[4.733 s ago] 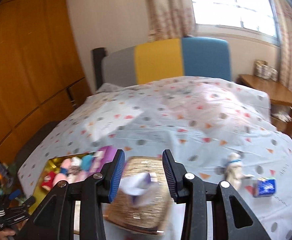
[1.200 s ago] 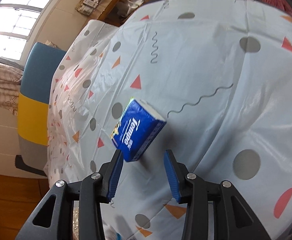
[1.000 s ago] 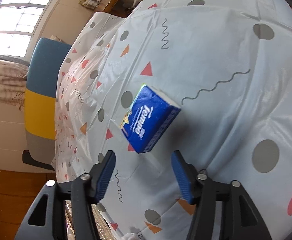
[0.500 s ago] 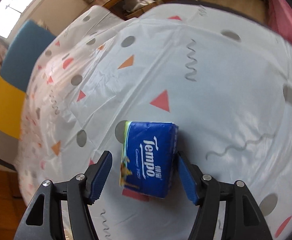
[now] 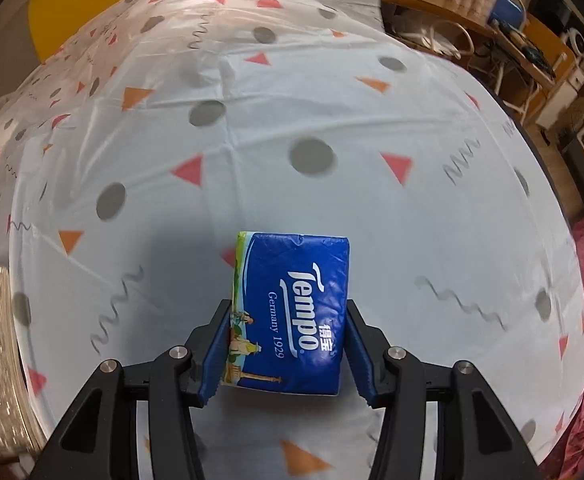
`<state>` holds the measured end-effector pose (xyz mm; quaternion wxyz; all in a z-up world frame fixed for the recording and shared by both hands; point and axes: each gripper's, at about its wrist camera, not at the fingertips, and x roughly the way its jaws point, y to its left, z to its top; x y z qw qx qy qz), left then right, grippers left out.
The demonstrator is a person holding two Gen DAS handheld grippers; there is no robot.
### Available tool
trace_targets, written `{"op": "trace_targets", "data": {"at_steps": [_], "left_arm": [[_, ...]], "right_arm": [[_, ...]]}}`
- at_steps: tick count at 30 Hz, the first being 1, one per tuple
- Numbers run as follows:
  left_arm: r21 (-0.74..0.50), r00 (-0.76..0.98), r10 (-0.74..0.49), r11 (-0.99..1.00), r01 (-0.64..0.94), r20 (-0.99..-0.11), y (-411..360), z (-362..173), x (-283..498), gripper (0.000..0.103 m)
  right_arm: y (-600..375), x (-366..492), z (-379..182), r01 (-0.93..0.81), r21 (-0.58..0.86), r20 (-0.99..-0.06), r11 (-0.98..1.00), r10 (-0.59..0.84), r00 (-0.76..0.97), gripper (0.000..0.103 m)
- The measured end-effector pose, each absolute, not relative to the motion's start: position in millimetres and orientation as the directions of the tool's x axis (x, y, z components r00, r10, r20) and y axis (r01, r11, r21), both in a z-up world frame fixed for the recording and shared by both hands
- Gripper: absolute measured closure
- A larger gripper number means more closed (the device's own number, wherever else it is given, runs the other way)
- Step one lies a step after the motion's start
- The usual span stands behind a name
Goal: Organize soft objects
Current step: 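Carry the white glove into the gold tray and open the left gripper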
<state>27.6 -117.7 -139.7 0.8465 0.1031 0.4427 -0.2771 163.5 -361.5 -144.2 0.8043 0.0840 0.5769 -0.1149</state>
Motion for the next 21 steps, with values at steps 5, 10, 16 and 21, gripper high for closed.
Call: {"op": "trace_targets", "data": {"at_steps": [5, 10, 16, 21], "left_arm": [[-0.078, 0.430, -0.358, 0.835, 0.545, -0.829, -130, -129, 37, 0.081], [-0.129, 0.464, -0.404, 0.846, 0.518, -0.788, -140, -80, 65, 0.081], [-0.204, 0.537, -0.401, 0.898, 0.389, -0.742, -119, -20, 136, 0.081], [-0.243, 0.643, -0.331, 0.944, 0.225, -0.691, -51, 21, 175, 0.081]], "right_arm": [[-367, 147, -147, 0.278, -0.020, -0.938, 0.960, -0.115, 0.328, 0.050], [-359, 146, -151, 0.267, -0.043, -0.931, 0.963, -0.135, 0.338, 0.050], [-351, 144, -150, 0.248, -0.044, -0.928, 0.968, -0.132, 0.349, 0.050], [-346, 142, -146, 0.213, -0.059, -0.923, 0.975, -0.134, 0.362, 0.050]]}}
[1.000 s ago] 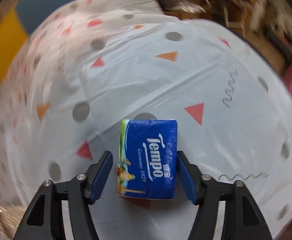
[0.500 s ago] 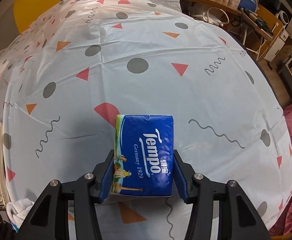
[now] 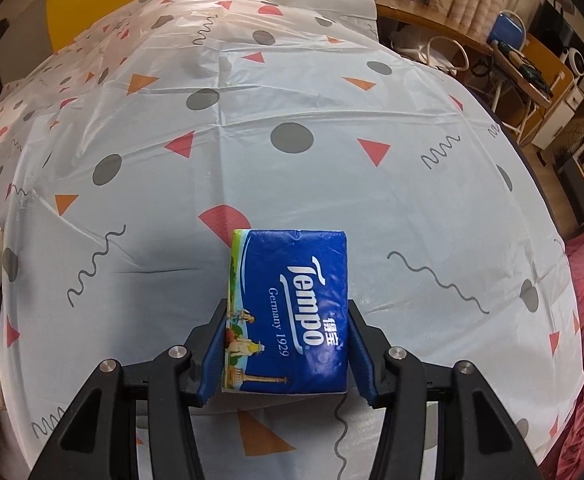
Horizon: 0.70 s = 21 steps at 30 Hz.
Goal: Organize soft objects
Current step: 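Carry the white glove into the gold tray and open the left gripper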
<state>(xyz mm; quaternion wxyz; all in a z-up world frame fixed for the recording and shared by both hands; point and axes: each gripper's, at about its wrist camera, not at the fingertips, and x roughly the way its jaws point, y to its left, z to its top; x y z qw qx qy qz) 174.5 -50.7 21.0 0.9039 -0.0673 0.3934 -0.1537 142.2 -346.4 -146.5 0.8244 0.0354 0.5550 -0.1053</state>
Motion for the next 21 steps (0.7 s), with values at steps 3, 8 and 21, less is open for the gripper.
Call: {"op": "trace_targets", "data": {"at_steps": [3, 8, 21], "left_arm": [[-0.259, 0.692, -0.275, 0.957, 0.131, -0.667, 1, 32, 182, 0.081], [-0.228, 0.741, -0.161, 0.974, 0.011, -0.652, 73, 26, 162, 0.081], [-0.113, 0.728, 0.097, 0.966, -0.234, -0.679, 204, -35, 47, 0.081]], "right_arm": [[-346, 139, -145, 0.213, -0.056, -0.922, 0.976, -0.132, 0.363, 0.050], [-343, 137, -144, 0.214, -0.059, -0.921, 0.975, -0.135, 0.365, 0.050], [-322, 131, -144, 0.133, -0.157, -0.884, 0.979, -0.199, 0.422, 0.050]]}}
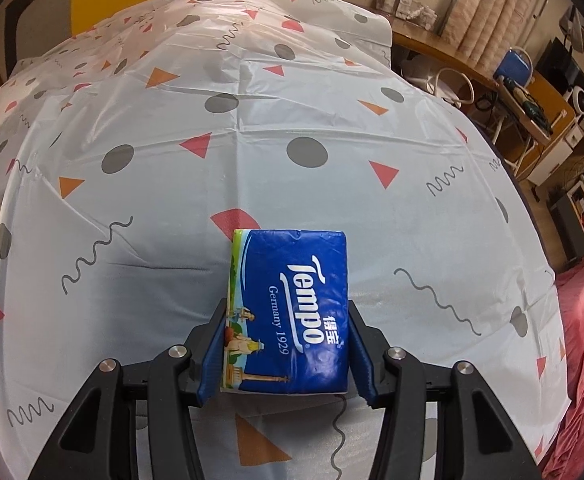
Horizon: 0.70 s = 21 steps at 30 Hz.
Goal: Organize soft objects
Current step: 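Carry the white glove into the gold tray and open the left gripper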
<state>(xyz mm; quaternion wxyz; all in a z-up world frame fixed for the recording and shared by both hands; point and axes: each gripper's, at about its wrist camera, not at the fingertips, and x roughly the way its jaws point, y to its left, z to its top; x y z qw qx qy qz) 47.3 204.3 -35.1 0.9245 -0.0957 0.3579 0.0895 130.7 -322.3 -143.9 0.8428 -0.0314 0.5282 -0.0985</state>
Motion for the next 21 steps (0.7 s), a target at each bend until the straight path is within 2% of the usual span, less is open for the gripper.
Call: {"op": "trace_targets", "data": {"at_steps": [10, 21], "left_arm": [[-0.038, 0.685, 0.218, 0.941, -0.337, -0.695, 246, -62, -33, 0.081], [-0.059, 0.652, 0.228, 0.920, -0.387, -0.723, 263, -75, -55, 0.081]], "right_arm": [[-321, 129, -144, 0.124, -0.176, -0.875, 0.976, -0.213, 0.435, 0.050], [-313, 126, -144, 0.109, -0.223, -0.860, 0.969, -0.248, 0.446, 0.051]]}}
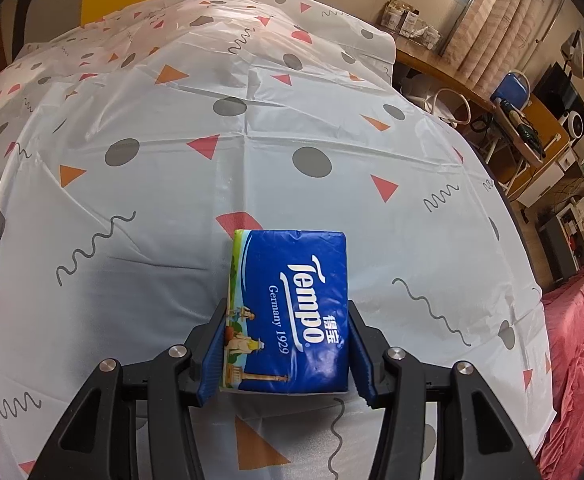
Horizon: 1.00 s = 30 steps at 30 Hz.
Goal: Organize soft objects
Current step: 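Carry the white glove into the gold tray and open the left gripper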
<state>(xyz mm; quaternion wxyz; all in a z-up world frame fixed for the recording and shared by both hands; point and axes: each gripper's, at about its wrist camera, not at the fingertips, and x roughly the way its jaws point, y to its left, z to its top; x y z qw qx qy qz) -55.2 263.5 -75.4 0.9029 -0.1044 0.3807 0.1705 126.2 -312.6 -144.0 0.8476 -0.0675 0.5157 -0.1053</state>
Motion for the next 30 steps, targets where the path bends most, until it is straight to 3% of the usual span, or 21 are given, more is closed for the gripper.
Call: {"op": "trace_targets", "data": {"at_steps": [13, 15, 16, 19, 30], "left_arm": [[-0.095, 0.616, 0.181, 0.917, -0.388, -0.767, 276, -90, -55, 0.080], [-0.110, 0.606, 0.159, 0.917, -0.383, -0.779, 276, -94, -51, 0.073], [-0.112, 0.605, 0.159, 0.916, -0.385, -0.780, 276, -94, -50, 0.061], [-0.100, 0.624, 0.184, 0.915, -0.391, -0.760, 274, -90, -51, 0.046], [-0.041, 0.638, 0.233, 0.923, -0.384, -0.734, 260, -83, -52, 0.046]], "right_arm": [[-311, 126, -143, 0.090, -0.232, -0.861, 0.969, -0.247, 0.445, 0.051], [-311, 127, -143, 0.090, -0.233, -0.862, 0.968, -0.248, 0.442, 0.051], [-311, 127, -143, 0.089, -0.234, -0.862, 0.968, -0.249, 0.442, 0.051], [-311, 127, -143, 0.087, -0.235, -0.862, 0.968, -0.248, 0.442, 0.051], [-307, 126, -143, 0.079, -0.259, -0.856, 0.963, -0.267, 0.442, 0.051]]}}
